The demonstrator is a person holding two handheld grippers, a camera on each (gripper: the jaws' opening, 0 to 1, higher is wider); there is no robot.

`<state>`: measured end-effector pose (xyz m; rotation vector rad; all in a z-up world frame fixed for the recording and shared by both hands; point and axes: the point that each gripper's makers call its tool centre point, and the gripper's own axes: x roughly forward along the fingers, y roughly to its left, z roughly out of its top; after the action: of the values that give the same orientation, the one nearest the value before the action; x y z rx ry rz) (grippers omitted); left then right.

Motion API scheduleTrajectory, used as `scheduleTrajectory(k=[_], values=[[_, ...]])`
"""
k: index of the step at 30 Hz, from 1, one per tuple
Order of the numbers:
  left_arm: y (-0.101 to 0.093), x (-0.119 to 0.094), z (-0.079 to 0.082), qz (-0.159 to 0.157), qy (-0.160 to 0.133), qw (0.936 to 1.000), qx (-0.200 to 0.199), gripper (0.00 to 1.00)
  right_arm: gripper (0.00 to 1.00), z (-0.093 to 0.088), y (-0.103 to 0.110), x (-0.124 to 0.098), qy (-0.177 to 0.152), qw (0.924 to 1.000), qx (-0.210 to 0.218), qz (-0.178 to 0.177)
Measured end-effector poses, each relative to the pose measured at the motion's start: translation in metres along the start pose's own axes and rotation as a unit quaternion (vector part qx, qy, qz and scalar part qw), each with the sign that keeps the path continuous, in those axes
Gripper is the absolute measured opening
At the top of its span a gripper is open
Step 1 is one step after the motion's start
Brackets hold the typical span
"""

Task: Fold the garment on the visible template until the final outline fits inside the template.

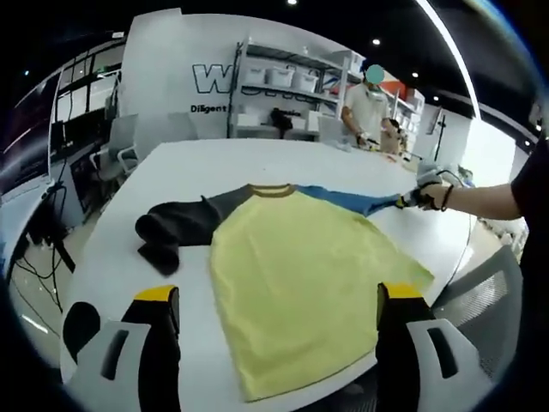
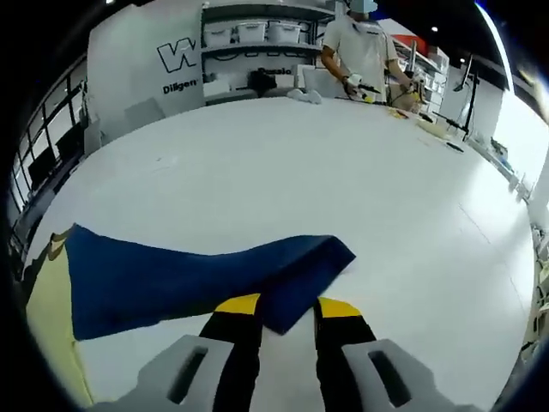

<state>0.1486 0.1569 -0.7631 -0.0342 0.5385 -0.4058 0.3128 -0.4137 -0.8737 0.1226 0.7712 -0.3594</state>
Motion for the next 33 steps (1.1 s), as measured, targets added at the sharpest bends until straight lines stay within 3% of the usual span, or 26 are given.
scheduleTrajectory(k=[2,5,6,13,20,29,33], values=[[0.001,0.0,-0.001,0.003,0.003,1.0,0.001,0.9,0.15,-0.002,0.003,-0.009,-0.002,1.0,-0.005,0.0],[-0.003,0.0,0.0,0.002,0.003,0.9999,0.009,0.9,0.0,-0.005,0.005,-0.016,0.008,0.9996,-0.026,0.006],[-0.004,0.0,-0.001,0.0,0.005,0.9999,0.012,0.89,0.0,-0.005,0.003,-0.02,0.012,0.9985,-0.052,0.005],[-0.002,0.001,-0.001,-0.003,0.005,0.9999,0.009,0.92,0.0,-0.011,-0.002,-0.031,0.032,0.9959,-0.084,0.006],[-0.001,0.001,0.0,-0.004,-0.001,0.9999,0.009,0.92,0.0,-0.017,-0.025,-0.041,0.049,0.9924,-0.112,-0.007],[0.001,0.001,0.0,-0.008,-0.002,0.9999,0.011,0.92,0.01,-0.019,-0.032,-0.044,0.058,0.9939,-0.093,0.014],[-0.002,0.001,-0.001,-0.01,0.001,0.9999,0.013,0.92,0.07,-0.018,-0.04,-0.044,0.059,0.9949,-0.081,0.015]])
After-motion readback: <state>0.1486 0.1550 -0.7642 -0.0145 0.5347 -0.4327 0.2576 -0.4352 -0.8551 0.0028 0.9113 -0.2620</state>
